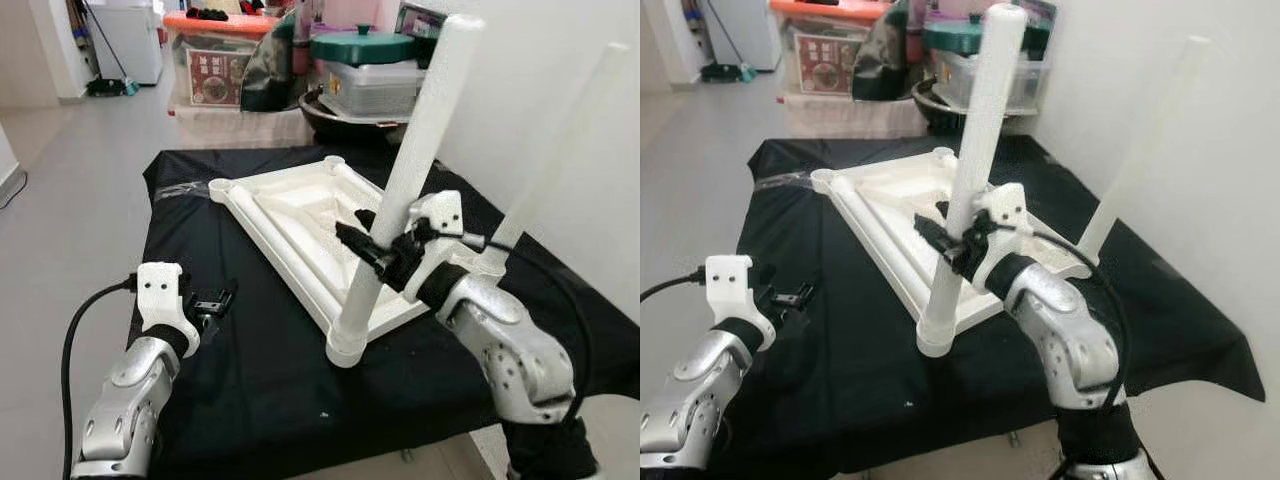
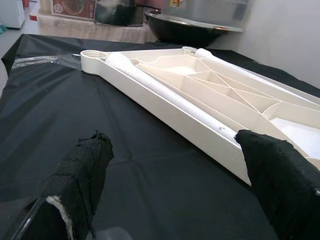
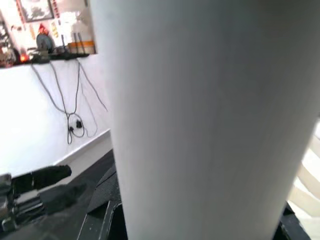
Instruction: Building children table
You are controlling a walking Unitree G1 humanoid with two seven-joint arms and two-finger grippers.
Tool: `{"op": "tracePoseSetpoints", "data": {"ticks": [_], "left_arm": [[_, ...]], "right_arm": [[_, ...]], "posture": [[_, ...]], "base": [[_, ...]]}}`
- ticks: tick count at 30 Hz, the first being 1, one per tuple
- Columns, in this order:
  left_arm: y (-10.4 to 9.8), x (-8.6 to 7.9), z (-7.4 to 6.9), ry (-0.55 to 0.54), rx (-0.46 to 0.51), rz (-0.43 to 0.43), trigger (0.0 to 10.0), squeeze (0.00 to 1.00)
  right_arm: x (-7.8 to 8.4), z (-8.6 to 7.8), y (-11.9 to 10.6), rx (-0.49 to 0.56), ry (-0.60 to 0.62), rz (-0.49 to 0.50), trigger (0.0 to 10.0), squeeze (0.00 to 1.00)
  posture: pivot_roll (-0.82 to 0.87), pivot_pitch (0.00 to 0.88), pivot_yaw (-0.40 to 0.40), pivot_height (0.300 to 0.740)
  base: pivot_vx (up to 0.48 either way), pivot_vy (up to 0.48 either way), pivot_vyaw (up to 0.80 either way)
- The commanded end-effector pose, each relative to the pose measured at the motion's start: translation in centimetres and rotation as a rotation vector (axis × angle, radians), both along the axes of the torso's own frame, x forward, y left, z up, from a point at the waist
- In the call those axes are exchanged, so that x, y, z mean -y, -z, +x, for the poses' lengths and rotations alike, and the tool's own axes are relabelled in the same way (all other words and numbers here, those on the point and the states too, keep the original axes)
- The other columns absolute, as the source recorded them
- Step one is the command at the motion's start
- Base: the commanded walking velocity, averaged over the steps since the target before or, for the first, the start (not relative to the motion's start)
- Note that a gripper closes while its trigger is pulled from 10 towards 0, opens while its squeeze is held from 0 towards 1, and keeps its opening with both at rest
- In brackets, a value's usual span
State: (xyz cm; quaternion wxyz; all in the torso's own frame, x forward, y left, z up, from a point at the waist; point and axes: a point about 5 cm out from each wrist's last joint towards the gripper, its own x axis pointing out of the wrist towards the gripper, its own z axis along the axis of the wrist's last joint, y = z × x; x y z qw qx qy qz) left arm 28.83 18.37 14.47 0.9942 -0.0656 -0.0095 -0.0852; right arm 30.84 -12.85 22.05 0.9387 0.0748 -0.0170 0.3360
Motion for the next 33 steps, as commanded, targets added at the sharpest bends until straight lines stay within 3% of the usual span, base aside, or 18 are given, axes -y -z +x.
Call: {"op": "tracePoseSetpoints", "data": {"ticks": [1,5,16,17,19,21,22,23,33], "left_arm": [[0.7,-0.2,-0.1,-0.013,-0.032,0.001,10.0,0.00],[0.9,-0.5,-0.3,-0.034,-0.042,-0.001,10.0,0.00],[1.1,-0.2,-0.2,-0.030,-0.048,-0.001,10.0,0.00],[1.1,-0.2,-0.1,-0.031,-0.048,0.001,10.0,0.00],[1.1,-0.2,-0.1,-0.032,-0.048,0.003,10.0,0.00],[1.1,-0.3,-0.1,-0.040,-0.049,0.007,10.0,0.00],[1.1,-0.3,-0.1,-0.040,-0.049,0.007,10.0,0.00],[1.1,-0.4,-0.1,-0.043,-0.050,0.008,10.0,0.00],[1.2,-0.5,-0.2,-0.056,-0.054,0.005,10.0,0.00]], "right_arm": [[-0.2,0.0,4.6,-0.255,-0.002,-0.018,10.0,0.00],[-0.3,0.0,5.3,-0.299,0.040,0.002,10.0,0.00],[-1.1,-0.8,5.4,-0.299,-0.030,-0.012,10.0,0.00],[-1.2,-0.8,4.7,-0.222,-0.047,-0.057,10.0,0.00],[-1.2,-0.9,4.3,-0.166,-0.061,-0.092,10.0,0.00],[-1.5,-1.3,3.4,-0.019,-0.097,-0.224,10.0,0.00],[-1.5,-1.3,3.4,-0.019,-0.097,-0.224,10.0,0.00],[-1.6,-1.5,3.3,0.029,-0.113,-0.287,10.0,0.00],[-1.8,-2.3,4.6,0.083,-0.215,-0.488,10.0,0.00]], "posture": [[0.07,0.000,-0.099,0.740],[0.06,0.000,-0.101,0.740],[0.05,0.000,-0.094,0.740],[0.05,0.000,-0.093,0.740],[0.05,0.000,-0.093,0.740],[0.05,0.000,-0.093,0.740],[0.05,0.000,-0.093,0.740],[0.05,0.000,-0.093,0.740],[0.05,0.000,-0.099,0.740]], "base": [[0.000,0.000,0.00],[0.000,0.000,0.00],[0.000,0.000,0.00],[0.000,0.000,0.00],[0.000,0.000,0.00],[0.000,0.000,0.00],[0.000,0.000,0.00],[0.000,0.000,0.00],[0.000,0.000,0.00]]}}
